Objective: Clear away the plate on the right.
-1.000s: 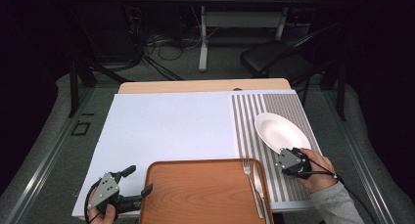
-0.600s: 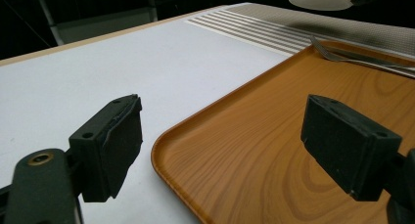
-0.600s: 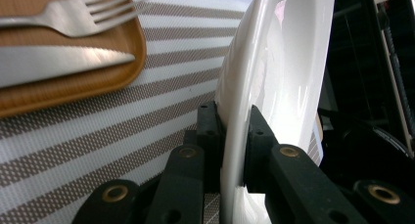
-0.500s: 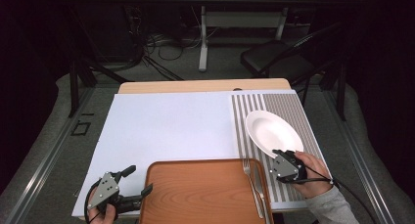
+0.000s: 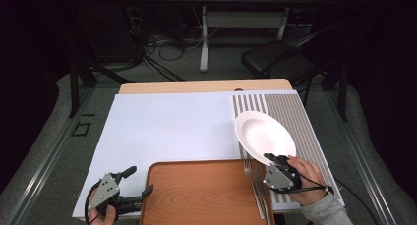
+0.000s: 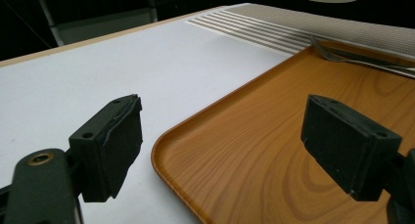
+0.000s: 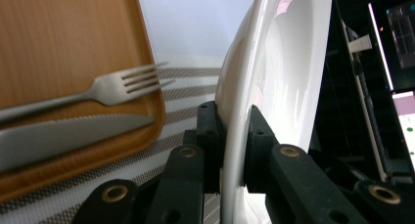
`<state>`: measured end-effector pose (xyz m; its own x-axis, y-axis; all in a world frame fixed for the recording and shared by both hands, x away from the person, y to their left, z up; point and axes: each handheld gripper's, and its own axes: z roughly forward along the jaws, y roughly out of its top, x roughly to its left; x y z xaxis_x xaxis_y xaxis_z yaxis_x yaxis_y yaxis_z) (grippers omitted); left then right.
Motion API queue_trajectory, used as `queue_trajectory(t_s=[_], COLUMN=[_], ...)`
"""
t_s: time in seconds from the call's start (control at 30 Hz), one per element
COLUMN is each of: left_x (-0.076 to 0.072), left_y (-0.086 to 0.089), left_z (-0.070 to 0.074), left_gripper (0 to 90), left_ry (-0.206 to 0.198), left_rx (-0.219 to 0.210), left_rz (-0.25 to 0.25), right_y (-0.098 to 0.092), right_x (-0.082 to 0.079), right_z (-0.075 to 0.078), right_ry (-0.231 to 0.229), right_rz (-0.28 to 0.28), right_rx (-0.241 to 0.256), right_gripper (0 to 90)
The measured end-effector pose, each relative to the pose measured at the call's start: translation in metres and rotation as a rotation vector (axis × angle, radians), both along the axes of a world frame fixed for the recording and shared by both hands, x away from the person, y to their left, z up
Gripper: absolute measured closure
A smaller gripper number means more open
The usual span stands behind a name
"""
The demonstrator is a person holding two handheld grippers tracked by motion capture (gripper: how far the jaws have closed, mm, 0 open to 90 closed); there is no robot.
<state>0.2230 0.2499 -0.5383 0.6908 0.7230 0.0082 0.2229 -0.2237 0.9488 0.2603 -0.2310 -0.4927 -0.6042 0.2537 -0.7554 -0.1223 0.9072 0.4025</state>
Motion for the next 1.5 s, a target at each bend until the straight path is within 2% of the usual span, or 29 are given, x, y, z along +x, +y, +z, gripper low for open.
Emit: queue_trajectory(t_s=[0.23, 0.3, 0.43, 0.47, 0.57, 0.73, 0.97, 1.0, 1.1, 1.5], left_x=[0.000, 0.001, 0.001, 0.001, 0.001, 0.001, 0.001, 0.001, 0.001, 0.001], left_y=[0.000, 0.000, 0.000, 0.000, 0.000, 0.000, 0.000, 0.000, 0.000, 0.000], left_z=[0.000, 0.000, 0.000, 0.000, 0.000, 0.000, -0.001, -0.001, -0.001, -0.001], left_gripper=[15.9, 15.9, 15.9, 15.9, 15.9, 15.9, 15.9, 15.9, 15.9, 15.9], left_ry=[0.002, 0.002, 0.002, 0.002, 0.003, 0.005, 0.006, 0.006, 0.006, 0.005], left_rx=[0.001, 0.000, 0.001, 0.002, -0.001, -0.001, -0.001, -0.001, 0.001, 0.003], left_rz=[-0.002, -0.001, -0.001, -0.001, 0.000, 0.000, 0.002, 0.002, 0.001, -0.002], right_y=[0.019, 0.025, 0.036, 0.039, 0.046, 0.056, 0.064, 0.065, 0.068, 0.077], right_x=[-0.013, -0.017, -0.023, -0.025, -0.028, -0.034, -0.041, -0.040, -0.043, -0.052], right_z=[0.003, 0.002, 0.003, 0.002, 0.002, 0.002, -0.002, -0.003, -0.005, -0.015], right_ry=[-0.031, -0.030, -0.044, -0.038, -0.049, -0.064, -0.049, -0.055, -0.045, -0.020], right_rz=[0.064, 0.073, 0.126, 0.124, 0.152, 0.194, 0.221, 0.241, 0.250, 0.293], right_rx=[-0.021, -0.011, -0.031, -0.018, -0.022, -0.047, -0.038, -0.038, -0.052, -0.051], right_gripper=[80.9, 80.8, 80.8, 80.8, 80.9, 80.8, 80.8, 80.8, 80.8, 80.8])
